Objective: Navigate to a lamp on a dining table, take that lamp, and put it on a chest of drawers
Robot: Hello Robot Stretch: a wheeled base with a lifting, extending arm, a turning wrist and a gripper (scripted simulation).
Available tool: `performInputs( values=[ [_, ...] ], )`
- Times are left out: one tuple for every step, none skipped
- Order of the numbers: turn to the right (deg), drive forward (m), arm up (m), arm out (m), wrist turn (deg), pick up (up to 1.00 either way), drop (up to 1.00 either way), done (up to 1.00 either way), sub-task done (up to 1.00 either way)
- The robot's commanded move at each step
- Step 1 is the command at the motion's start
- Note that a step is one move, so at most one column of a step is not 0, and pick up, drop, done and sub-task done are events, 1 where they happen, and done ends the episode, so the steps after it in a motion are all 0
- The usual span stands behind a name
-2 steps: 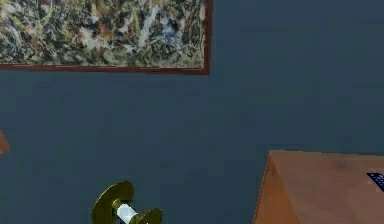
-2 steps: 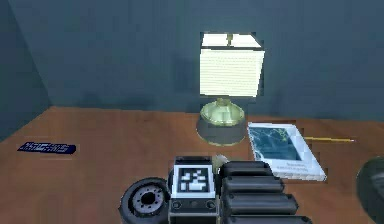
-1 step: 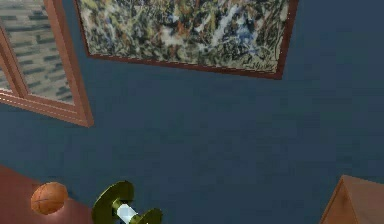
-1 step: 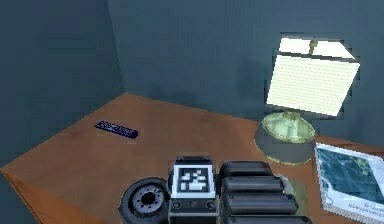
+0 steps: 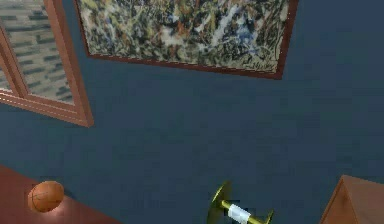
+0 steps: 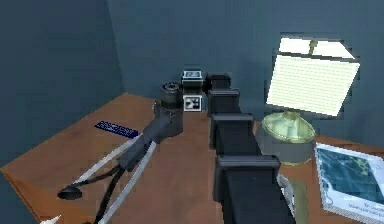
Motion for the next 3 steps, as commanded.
performInputs(
  values=[
    [0.0, 0.00, 0.00, 0.00, 45.0, 0.00, 0.00, 0.00, 0.00],
    [0.0, 0.00, 0.00, 0.00, 45.0, 0.00, 0.00, 0.00, 0.00],
    [0.0, 0.00, 0.00, 0.00, 45.0, 0.00, 0.00, 0.00, 0.00]
  ],
)
